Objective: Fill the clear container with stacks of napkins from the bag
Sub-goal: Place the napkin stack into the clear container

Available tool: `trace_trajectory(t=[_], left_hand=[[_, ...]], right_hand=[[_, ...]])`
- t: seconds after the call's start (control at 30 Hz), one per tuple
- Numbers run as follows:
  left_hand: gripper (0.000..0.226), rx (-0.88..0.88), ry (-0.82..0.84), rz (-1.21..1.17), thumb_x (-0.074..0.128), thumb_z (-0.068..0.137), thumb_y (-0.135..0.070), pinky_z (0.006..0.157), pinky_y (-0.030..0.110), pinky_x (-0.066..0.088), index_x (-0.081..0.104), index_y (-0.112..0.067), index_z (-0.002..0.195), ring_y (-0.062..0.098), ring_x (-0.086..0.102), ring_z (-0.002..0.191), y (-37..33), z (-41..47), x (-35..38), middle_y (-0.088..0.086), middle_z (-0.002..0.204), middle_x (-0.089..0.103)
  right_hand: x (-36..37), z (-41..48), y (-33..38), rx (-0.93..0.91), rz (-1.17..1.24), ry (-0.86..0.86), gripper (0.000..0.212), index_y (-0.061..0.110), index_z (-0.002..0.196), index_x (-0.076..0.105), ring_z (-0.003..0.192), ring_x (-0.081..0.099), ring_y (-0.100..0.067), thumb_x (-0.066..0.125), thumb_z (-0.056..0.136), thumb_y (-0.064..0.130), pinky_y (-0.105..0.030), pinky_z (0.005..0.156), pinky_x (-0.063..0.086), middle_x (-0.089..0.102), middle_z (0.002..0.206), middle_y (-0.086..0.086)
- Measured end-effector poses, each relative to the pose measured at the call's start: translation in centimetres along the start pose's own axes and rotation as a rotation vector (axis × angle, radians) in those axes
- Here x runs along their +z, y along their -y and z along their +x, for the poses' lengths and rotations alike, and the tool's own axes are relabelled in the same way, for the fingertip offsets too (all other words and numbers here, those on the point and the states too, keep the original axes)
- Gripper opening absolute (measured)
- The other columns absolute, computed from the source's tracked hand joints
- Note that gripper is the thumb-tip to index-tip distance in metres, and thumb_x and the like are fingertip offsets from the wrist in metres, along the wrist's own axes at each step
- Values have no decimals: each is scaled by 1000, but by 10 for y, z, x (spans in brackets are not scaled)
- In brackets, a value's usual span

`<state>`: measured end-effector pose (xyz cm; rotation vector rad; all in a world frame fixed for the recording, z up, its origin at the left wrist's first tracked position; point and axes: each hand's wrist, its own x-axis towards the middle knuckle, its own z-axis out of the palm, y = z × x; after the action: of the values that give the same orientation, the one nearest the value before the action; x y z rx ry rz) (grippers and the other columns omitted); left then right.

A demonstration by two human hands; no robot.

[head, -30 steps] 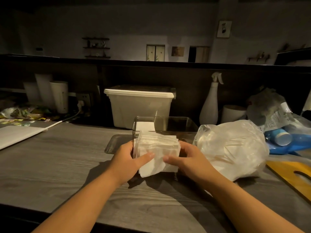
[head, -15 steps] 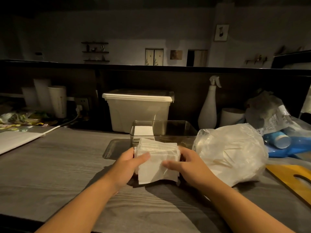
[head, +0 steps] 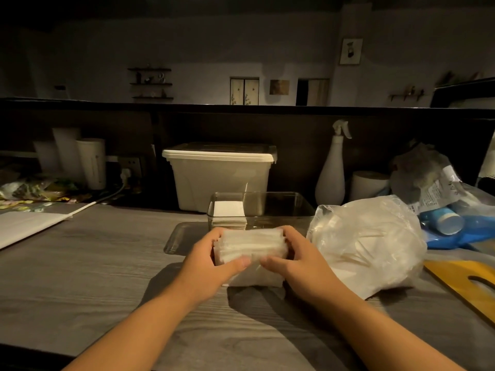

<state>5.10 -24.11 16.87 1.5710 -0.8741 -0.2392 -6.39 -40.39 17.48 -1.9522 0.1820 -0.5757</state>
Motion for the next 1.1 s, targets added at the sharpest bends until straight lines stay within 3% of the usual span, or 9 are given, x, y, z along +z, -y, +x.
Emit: trace_trajectory(t=[0.07,0.13,0.2,0.33,0.53,0.67,0.83,0.93,1.1], left_hand=[[51,-27,34,36,82,78,-8,65,22,55,56,-31,115,20,67,91,3,-1,-1,5,111,64],[66,-17,53,81,83,74,-4,70,23,56,49,-39,118,19,65,96,4,-1,-1,4,115,59],[74,-10,74,98,82,72,-1,76,27,58,43,-44,117,20,62,102,4,-1,0,4,116,55],[73,-17,18,-11,77,74,4,71,30,59,38,-39,117,27,62,102,4,5,1,10,117,53],[71,-32,31,-18,53,80,21,55,21,50,41,-38,118,21,61,80,1,5,6,13,107,55],[72,6,-47,-146,53,81,23,65,27,56,43,-37,119,30,62,99,-1,8,8,14,116,52],[73,-2,74,-54,57,75,22,66,30,56,43,-32,121,30,62,96,-2,1,10,11,113,52],[72,30,60,-42,60,75,23,63,24,54,43,-31,119,21,62,92,-6,-3,10,6,112,51],[69,99,42,-23,68,71,17,61,24,54,46,-30,117,19,61,88,-3,-5,9,8,110,46]], right_hand=[[1,0,-2,47,-26,86,47,33,116,54,95,66,-13,78,78,17,-31,77,60,65,108,5],[4,0,-2,67,-41,144,59,33,119,49,90,65,-14,77,69,24,-26,69,57,61,109,3],[7,1,-1,54,-53,129,65,34,122,45,99,61,-13,72,63,29,-22,74,55,58,114,6],[10,7,-1,62,32,25,57,35,117,49,105,57,-12,69,72,8,-23,78,55,57,117,6],[12,5,0,99,64,39,47,33,114,54,97,65,-23,63,83,-2,-47,79,60,61,108,1],[15,4,6,-22,42,-21,49,39,114,52,93,65,-15,64,88,1,-39,79,61,59,107,15],[17,-1,5,59,56,91,68,37,123,45,97,62,-19,67,76,-6,-25,74,59,55,115,5],[15,1,5,56,139,50,73,41,120,47,108,58,-21,66,71,-10,-37,86,60,53,120,5],[15,-3,7,24,186,107,71,32,120,50,106,58,-24,62,70,-17,-37,86,60,54,118,-1]])
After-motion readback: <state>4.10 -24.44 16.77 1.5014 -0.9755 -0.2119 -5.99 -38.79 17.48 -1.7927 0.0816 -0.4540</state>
